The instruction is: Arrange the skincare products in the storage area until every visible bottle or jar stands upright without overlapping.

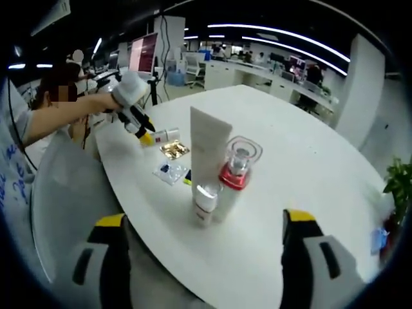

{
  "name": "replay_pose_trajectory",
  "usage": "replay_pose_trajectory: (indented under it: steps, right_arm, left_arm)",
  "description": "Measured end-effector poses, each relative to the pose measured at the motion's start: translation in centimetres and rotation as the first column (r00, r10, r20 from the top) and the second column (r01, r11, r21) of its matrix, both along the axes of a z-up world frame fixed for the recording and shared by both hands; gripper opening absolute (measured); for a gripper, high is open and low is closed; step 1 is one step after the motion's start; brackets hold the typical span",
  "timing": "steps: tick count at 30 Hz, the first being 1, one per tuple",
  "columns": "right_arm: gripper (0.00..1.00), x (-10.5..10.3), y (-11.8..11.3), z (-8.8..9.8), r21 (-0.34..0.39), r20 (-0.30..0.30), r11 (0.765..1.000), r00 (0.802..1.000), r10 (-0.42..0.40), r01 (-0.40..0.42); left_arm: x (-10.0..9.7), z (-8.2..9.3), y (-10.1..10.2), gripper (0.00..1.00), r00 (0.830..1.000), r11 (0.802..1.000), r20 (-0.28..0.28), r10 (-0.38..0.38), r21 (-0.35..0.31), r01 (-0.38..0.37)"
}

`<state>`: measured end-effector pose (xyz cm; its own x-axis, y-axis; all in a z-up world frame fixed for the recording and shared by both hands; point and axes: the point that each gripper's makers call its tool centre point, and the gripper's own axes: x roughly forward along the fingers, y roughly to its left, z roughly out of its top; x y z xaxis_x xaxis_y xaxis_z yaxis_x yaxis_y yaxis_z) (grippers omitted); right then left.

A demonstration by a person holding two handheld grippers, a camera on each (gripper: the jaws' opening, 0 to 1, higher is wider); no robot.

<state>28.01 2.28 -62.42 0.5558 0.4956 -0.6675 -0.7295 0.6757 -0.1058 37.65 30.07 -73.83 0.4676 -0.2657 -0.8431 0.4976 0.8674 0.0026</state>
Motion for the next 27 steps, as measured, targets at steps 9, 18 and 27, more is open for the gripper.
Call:
replay_pose_trajectory:
  steps: [9, 18, 27]
  right_arm:
    - [1.0, 0.3, -0.3, -0.1, -0.001, -0.001, 1.0, 1.0, -0.001, 0.001]
    - [1.0, 0.7, -0.5, -0.3, -0.007, -0.004, 1.0, 1.0, 0.003, -0.003]
    - [1.0, 0.9, -0.8, -0.5, -0.01, -0.007, 1.0, 1.0, -0.001, 0.001]
  left_arm:
    - [0.8, -0.7, 0.0, 0.3, 0.999, 0.999, -0.005, 0.034, 0.003, -0.034]
    - [1.3, -1.2, 0.2, 0.25, 0.999, 0.999, -0.011, 0.048, 0.014, -0.048]
    - [1.8, -1.5, -0.1, 0.22, 0.997, 0.997, -0.016, 0.076, -0.007, -0.076]
